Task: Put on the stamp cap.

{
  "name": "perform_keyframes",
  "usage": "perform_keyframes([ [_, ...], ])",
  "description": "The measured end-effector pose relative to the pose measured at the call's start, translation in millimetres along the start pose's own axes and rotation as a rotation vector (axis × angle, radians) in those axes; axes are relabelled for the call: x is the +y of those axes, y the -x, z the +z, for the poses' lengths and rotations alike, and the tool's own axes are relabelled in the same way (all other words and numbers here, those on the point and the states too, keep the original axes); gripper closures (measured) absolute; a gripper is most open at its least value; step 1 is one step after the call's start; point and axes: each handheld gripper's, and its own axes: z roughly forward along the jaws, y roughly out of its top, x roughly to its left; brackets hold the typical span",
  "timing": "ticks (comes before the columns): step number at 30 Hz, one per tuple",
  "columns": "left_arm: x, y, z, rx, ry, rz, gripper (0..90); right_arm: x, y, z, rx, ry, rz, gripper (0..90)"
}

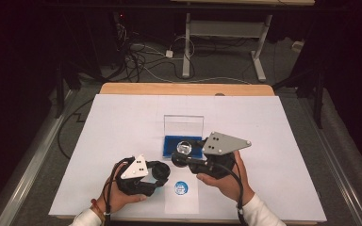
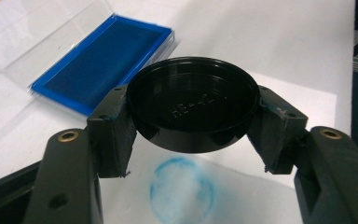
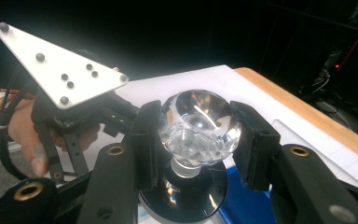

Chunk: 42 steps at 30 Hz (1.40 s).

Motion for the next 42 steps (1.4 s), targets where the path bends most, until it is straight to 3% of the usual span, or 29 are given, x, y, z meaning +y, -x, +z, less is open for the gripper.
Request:
perform_keyframes([
  [19,18.2,15.7,0.8,-0.004,0.055,0.037,36.7,-12.6,-13.2,20.2,0.083,-0.031,0.032,56.9],
  [42,24.8,16.0,4.9,-0.002,0.080,0.016,36.6,-20.8,-9.6,22.9,0.088,-0.038,0.058,56.9],
])
